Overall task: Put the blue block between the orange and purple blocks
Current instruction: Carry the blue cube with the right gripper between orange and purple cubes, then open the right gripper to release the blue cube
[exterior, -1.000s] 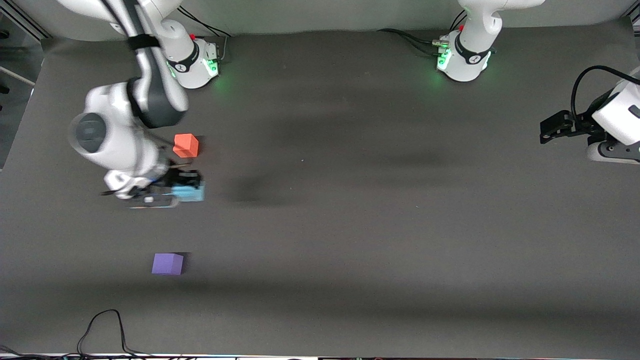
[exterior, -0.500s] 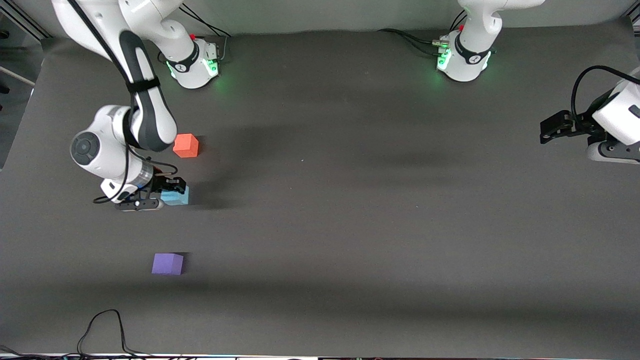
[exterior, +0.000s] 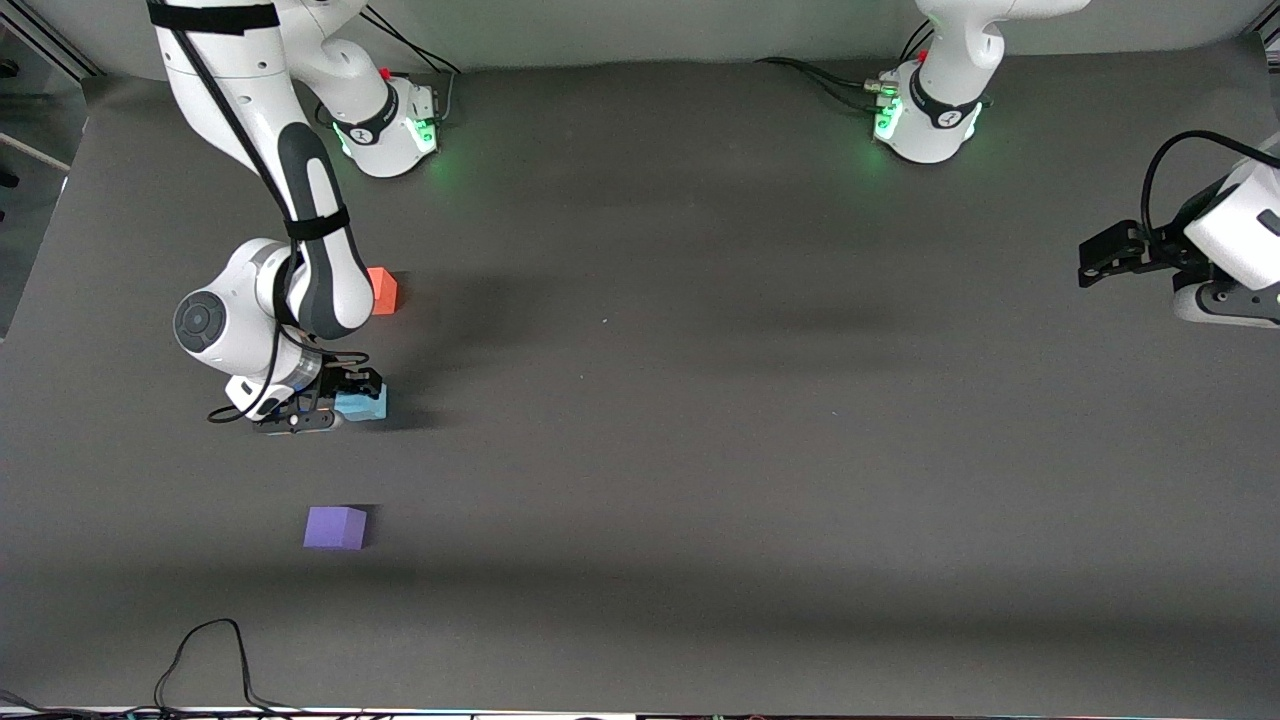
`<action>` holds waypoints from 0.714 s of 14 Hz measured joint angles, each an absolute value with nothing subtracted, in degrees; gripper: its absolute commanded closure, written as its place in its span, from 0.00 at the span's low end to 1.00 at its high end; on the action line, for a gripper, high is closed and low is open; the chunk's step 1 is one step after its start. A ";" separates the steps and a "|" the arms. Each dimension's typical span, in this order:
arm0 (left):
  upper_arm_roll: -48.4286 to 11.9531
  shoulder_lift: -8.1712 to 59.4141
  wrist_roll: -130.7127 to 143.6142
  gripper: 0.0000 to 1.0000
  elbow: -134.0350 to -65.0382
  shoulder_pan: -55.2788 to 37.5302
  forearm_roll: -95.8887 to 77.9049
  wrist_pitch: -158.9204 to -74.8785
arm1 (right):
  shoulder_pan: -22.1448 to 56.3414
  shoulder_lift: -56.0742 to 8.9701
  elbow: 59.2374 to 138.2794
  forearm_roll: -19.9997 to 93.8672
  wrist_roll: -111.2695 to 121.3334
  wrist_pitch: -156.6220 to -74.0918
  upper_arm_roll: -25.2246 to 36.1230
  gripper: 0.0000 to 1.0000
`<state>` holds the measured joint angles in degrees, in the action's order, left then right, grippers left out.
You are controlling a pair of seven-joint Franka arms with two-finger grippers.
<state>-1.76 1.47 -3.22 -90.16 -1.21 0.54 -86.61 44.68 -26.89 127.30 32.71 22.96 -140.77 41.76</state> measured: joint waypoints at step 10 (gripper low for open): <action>-1.74 1.47 -3.21 0.00 -90.16 -1.21 0.44 -86.61 | 45.27 -23.70 110.58 28.90 19.46 -114.95 48.68 0.00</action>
<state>-1.74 1.47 -3.21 -90.16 -1.21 0.44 -86.61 45.27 -23.70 110.58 28.90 19.46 -114.95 48.68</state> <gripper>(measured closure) 0.000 0.000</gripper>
